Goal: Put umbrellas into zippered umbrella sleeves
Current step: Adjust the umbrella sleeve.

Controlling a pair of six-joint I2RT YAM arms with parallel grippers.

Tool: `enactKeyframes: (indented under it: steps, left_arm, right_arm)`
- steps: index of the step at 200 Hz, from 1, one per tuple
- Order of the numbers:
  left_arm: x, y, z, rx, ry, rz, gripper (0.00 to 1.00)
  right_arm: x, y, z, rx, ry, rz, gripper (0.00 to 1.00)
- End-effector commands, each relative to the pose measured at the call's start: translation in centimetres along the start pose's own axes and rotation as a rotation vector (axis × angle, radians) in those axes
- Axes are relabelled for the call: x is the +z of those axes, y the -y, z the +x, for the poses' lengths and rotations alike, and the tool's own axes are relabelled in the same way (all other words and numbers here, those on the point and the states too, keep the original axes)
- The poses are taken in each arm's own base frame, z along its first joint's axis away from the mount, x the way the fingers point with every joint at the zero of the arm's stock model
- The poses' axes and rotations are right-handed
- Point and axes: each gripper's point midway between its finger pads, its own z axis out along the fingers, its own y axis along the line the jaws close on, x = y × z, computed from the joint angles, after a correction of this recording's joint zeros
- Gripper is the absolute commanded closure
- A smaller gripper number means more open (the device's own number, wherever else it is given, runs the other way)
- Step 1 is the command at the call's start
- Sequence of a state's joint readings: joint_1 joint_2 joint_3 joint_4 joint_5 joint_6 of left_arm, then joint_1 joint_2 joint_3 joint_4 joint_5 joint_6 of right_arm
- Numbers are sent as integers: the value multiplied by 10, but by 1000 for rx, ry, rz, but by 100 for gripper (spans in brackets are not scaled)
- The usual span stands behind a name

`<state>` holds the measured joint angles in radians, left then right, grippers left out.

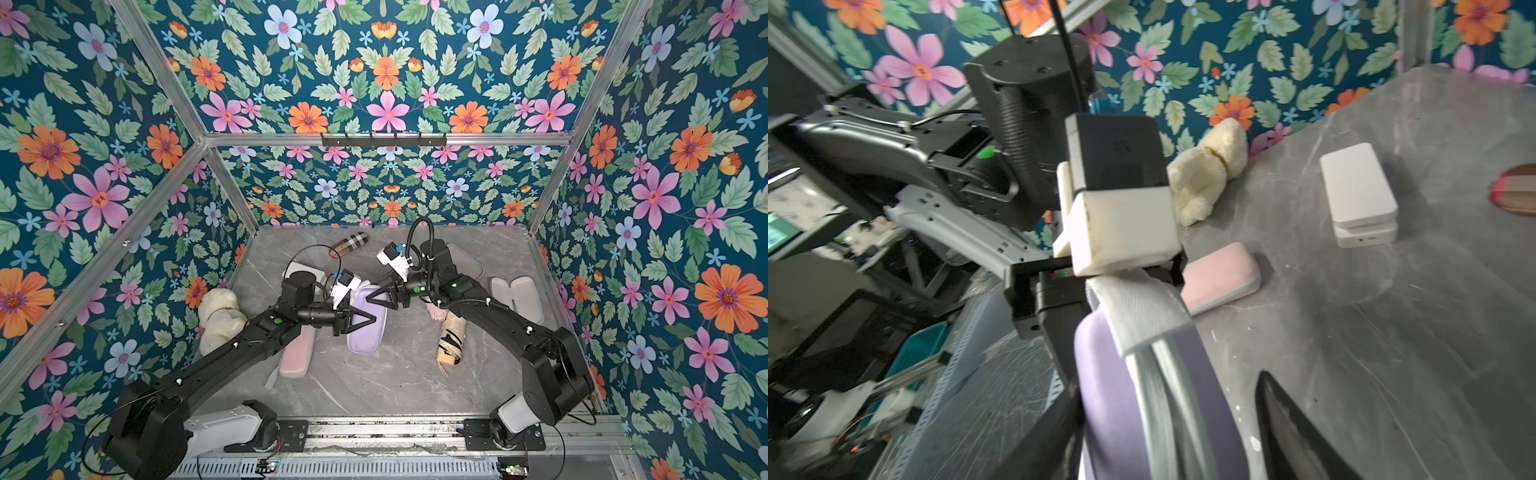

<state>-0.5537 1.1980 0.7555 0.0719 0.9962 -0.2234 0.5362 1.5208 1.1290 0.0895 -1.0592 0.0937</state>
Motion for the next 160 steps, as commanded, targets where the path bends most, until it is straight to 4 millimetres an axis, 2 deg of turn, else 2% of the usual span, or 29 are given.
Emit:
enactKeyframes:
  steps: [1,17,34,47,66,89,108,123,138,160]
  left_arm:
    - [-1,16,-5,87,-6,77,94]
    - [0,16,-8,87,-10,76,91]
    - [0,11,-11,80,-11,49,85]
    - [-5,1,-17,52,9,-5,70]
    - [-19,-11,-28,-1,93,-53,53]
    - [-47,-30,-38,-66,260,-136,35]
    - [-73,-45,-44,-119,420,-210,28]
    - [-82,-54,-41,-159,505,-256,22]
    - [-92,-65,-38,-201,592,-304,18]
    - [-103,-63,-44,-260,743,-256,13]
  right_arm:
    - [-1,-30,-7,-14,9,-188,42]
    - [0,-30,-2,10,2,-220,46]
    - [3,-26,3,38,-7,-222,58]
    - [4,-18,3,46,4,-187,71]
    - [3,0,-5,30,57,-68,83]
    - [-5,21,-30,60,184,57,85]
    - [-16,38,-54,110,328,161,85]
    - [-27,49,-70,174,465,227,86]
    - [-39,58,-80,241,579,264,87]
    - [-49,64,-84,321,702,317,88]
